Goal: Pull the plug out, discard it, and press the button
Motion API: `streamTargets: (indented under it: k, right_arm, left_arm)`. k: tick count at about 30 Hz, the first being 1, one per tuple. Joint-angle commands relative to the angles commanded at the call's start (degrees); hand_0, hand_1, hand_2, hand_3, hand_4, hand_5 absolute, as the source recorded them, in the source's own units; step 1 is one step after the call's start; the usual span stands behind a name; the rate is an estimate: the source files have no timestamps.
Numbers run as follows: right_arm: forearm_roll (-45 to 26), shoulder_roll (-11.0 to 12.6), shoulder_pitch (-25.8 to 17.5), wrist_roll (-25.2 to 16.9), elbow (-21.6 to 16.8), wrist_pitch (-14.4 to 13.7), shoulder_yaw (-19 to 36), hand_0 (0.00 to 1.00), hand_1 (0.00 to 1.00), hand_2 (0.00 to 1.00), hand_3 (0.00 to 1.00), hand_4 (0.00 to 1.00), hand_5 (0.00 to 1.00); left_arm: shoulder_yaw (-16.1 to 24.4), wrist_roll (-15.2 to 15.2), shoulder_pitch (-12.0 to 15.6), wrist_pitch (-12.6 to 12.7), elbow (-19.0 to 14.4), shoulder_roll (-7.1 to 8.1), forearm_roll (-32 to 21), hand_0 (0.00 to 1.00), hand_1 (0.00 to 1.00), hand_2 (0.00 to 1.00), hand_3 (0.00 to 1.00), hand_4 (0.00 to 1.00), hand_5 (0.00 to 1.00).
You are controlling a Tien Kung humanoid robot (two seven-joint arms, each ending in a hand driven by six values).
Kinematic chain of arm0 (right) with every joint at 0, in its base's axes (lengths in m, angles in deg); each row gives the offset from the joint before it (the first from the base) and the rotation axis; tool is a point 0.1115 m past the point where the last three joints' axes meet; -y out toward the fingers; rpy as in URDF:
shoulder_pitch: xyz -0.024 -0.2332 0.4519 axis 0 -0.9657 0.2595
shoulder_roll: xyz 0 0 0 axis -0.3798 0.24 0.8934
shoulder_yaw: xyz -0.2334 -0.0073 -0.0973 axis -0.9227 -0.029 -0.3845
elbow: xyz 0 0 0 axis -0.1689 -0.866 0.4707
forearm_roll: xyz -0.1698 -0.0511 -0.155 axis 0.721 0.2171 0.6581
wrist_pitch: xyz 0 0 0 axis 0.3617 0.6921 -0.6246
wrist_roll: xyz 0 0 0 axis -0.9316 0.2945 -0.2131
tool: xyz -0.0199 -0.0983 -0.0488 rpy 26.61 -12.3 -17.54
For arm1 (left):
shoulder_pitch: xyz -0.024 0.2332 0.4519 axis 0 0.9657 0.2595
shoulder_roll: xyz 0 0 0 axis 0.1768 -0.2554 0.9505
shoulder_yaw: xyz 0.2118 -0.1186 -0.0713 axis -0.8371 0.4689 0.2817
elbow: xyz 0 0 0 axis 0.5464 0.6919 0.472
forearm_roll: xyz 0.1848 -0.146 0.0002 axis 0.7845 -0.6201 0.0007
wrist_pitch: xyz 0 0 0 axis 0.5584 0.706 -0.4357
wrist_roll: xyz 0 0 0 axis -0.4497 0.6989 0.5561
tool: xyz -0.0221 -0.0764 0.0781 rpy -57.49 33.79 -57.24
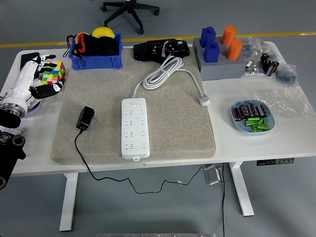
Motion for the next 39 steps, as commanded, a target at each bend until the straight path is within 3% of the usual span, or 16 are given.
streamTargets:
  k: [39]
  right_arm:
    - [0.16,-0.27,0.26,0.04,-0.03,-0.02,0.46,0.752,0.702,0.71,0.724,0.778,0.636]
  left_arm:
    - [0.22,0.2,-0.01,-0.15,-0.75,-0.18,-0.01,0.762,0.713,0.714,0.829,0.701,0.024]
